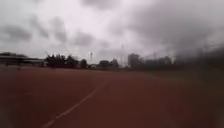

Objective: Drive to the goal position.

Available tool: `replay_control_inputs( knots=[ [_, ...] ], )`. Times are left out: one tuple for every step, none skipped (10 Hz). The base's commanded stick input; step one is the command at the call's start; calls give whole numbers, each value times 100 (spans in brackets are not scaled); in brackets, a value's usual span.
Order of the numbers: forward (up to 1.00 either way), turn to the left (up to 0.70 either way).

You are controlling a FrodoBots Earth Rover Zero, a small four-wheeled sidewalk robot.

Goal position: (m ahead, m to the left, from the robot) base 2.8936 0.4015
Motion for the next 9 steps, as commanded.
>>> replay_control_inputs(
  knots=[
    [85, 0],
    [85, 0],
    [85, 0],
    [85, 0],
    [85, 0],
    [85, 0],
    [85, 0],
    [85, 0],
    [85, 0]
  ],
)
